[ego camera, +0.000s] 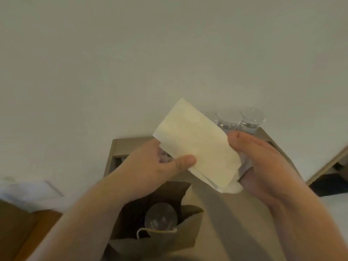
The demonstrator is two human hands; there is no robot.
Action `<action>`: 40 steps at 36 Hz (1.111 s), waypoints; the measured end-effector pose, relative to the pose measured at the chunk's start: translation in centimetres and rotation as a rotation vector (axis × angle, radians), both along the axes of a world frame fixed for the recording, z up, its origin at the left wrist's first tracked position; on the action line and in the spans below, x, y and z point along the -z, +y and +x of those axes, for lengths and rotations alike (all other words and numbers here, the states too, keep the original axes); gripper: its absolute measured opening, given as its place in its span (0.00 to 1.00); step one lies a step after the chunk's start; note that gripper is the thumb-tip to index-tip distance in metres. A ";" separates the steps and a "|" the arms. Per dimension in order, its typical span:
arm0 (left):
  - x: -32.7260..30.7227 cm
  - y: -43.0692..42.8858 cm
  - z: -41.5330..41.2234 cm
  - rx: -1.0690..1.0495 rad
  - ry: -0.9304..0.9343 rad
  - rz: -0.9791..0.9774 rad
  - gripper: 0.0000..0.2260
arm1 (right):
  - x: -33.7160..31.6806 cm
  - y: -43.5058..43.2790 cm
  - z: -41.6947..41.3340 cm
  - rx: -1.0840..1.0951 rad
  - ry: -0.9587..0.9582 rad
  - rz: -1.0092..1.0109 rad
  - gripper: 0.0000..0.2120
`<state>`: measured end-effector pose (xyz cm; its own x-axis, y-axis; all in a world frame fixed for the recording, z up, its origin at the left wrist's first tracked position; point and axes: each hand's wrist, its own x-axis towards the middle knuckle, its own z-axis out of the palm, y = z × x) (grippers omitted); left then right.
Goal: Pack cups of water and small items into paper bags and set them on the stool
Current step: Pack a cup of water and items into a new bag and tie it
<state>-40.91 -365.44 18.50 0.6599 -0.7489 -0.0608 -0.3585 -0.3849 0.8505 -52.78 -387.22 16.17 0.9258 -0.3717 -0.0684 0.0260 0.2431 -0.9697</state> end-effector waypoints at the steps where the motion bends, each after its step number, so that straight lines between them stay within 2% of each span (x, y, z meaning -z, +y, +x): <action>1: 0.0 0.4 0.0 -0.001 0.031 -0.033 0.23 | -0.3 1.0 0.5 0.020 0.023 0.020 0.18; 3: -0.3 1.1 0.0 -0.031 0.131 -0.104 0.14 | -0.5 2.9 1.3 0.063 0.061 0.052 0.15; 6: -0.3 1.8 0.1 -0.148 0.200 -0.187 0.09 | -0.2 5.2 1.9 0.069 0.103 0.057 0.13; 8: 0.1 1.9 0.4 -0.201 0.171 -0.197 0.09 | 0.1 6.2 1.8 0.072 0.121 0.001 0.12; 11: 0.5 2.2 0.7 -0.250 0.134 -0.197 0.10 | 0.5 6.9 1.7 0.071 0.124 -0.240 0.12; 14: 0.6 2.3 0.7 -0.237 0.141 -0.235 0.14 | 0.6 7.2 1.8 0.140 0.114 -0.355 0.10; 19: 1.0 2.0 0.3 -0.069 0.048 -0.206 0.21 | 1.0 7.4 1.9 0.211 0.088 -0.251 0.13; 23: 1.1 1.4 -0.1 -0.010 -0.011 -0.147 0.20 | 1.4 7.8 1.9 0.274 0.052 -0.196 0.14; 27: 1.0 1.1 0.1 0.001 0.038 -0.163 0.19 | 1.5 7.6 1.6 0.328 0.049 -0.168 0.12; 31: 1.0 0.6 0.3 0.010 0.046 -0.158 0.22 | 1.7 7.0 1.3 0.349 0.056 -0.184 0.06; 33: 1.1 0.3 0.2 0.018 0.057 -0.159 0.22 | 1.7 6.8 1.1 0.363 0.059 -0.199 0.07; 40: 0.7 -0.6 0.2 0.013 0.091 -0.187 0.17 | 1.9 5.8 0.2 0.431 0.058 -0.379 0.06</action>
